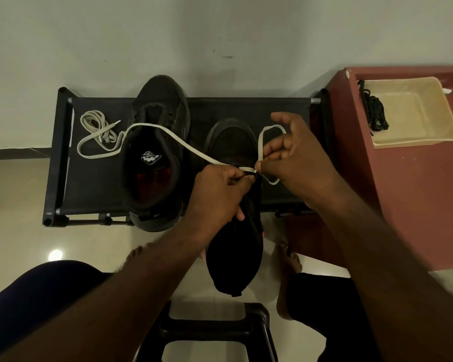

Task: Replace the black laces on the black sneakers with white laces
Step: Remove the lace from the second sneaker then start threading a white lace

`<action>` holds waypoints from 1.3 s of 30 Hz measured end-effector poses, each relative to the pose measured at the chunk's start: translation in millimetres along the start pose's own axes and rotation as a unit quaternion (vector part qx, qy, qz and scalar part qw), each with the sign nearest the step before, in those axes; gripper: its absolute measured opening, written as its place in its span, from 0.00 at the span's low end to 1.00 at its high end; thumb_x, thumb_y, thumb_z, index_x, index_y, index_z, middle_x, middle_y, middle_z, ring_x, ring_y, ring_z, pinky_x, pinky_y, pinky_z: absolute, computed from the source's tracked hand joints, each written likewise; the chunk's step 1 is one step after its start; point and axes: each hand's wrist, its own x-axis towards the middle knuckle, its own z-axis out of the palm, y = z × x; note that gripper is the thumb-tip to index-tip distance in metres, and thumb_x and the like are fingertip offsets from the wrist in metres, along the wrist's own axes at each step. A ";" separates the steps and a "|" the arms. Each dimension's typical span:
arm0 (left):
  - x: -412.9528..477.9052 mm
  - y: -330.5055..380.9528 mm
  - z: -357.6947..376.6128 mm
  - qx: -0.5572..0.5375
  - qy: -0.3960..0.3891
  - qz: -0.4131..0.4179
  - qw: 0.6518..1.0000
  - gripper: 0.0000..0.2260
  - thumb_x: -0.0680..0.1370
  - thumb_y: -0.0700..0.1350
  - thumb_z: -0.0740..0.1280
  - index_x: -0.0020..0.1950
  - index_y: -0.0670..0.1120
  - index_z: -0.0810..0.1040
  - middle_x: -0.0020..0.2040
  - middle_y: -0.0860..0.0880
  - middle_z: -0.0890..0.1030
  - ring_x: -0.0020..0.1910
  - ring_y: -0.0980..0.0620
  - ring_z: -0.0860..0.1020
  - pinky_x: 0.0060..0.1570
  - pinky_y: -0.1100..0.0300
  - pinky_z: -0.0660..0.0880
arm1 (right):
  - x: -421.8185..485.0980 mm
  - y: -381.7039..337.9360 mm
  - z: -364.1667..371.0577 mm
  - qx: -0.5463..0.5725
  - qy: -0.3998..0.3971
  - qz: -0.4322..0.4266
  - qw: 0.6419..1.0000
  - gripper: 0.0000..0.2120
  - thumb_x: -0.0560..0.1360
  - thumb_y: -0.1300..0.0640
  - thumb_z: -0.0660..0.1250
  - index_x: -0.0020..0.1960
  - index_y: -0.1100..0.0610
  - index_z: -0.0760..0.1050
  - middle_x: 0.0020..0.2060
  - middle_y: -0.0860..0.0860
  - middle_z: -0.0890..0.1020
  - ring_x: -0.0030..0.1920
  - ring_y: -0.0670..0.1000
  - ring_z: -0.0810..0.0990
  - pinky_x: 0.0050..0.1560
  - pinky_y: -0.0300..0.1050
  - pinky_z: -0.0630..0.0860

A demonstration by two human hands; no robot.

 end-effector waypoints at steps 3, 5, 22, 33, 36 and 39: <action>-0.1 0.2 -0.2 -0.006 -0.001 -0.002 1.000 0.06 0.79 0.45 0.68 0.48 0.45 0.83 0.31 0.44 0.82 0.20 0.54 0.75 0.19 0.68 0.65 | -0.1 0.3 -0.8 -0.006 -0.009 0.001 1.000 0.42 0.69 0.70 0.76 0.76 0.51 0.60 0.41 0.52 0.83 0.40 0.49 0.85 0.45 0.41 0.81; 0.4 0.4 0.1 -0.006 0.000 -0.006 1.000 0.06 0.79 0.45 0.69 0.48 0.45 0.83 0.31 0.45 0.82 0.19 0.54 0.75 0.19 0.69 0.65 | -0.4 0.6 -2.1 -0.011 -0.012 0.001 1.000 0.43 0.69 0.70 0.76 0.76 0.51 0.60 0.40 0.52 0.83 0.40 0.49 0.85 0.47 0.43 0.82; -2.2 1.9 0.7 0.005 0.003 0.005 1.000 0.05 0.79 0.45 0.69 0.47 0.45 0.84 0.30 0.47 0.82 0.19 0.55 0.74 0.21 0.71 0.66 | -3.7 -6.6 -6.8 -0.066 -0.076 -0.022 0.995 0.33 0.74 0.68 0.71 0.74 0.52 0.63 0.43 0.50 0.85 0.42 0.44 0.85 0.43 0.33 0.79; -3.7 2.5 1.3 0.019 0.004 0.004 1.000 0.05 0.79 0.45 0.69 0.48 0.45 0.84 0.29 0.49 0.81 0.19 0.56 0.74 0.21 0.71 0.66 | -3.4 -5.8 -4.6 -0.089 -0.065 -0.021 0.994 0.33 0.73 0.66 0.74 0.72 0.51 0.64 0.41 0.50 0.84 0.39 0.44 0.84 0.40 0.34 0.79; -3.6 3.1 2.3 0.019 0.009 0.004 1.000 0.05 0.79 0.45 0.69 0.48 0.45 0.83 0.29 0.48 0.81 0.19 0.56 0.74 0.21 0.70 0.67 | -5.1 -5.2 -5.2 -0.055 -0.058 0.013 0.997 0.30 0.73 0.65 0.74 0.70 0.52 0.66 0.40 0.50 0.86 0.39 0.43 0.85 0.38 0.31 0.77; -4.8 3.2 2.4 0.025 0.008 0.007 1.000 0.05 0.79 0.45 0.69 0.46 0.46 0.83 0.29 0.48 0.81 0.19 0.56 0.74 0.21 0.70 0.67 | -5.2 -6.4 -6.4 -0.030 -0.062 0.049 0.996 0.24 0.73 0.64 0.74 0.64 0.52 0.70 0.39 0.48 0.87 0.38 0.43 0.85 0.35 0.31 0.75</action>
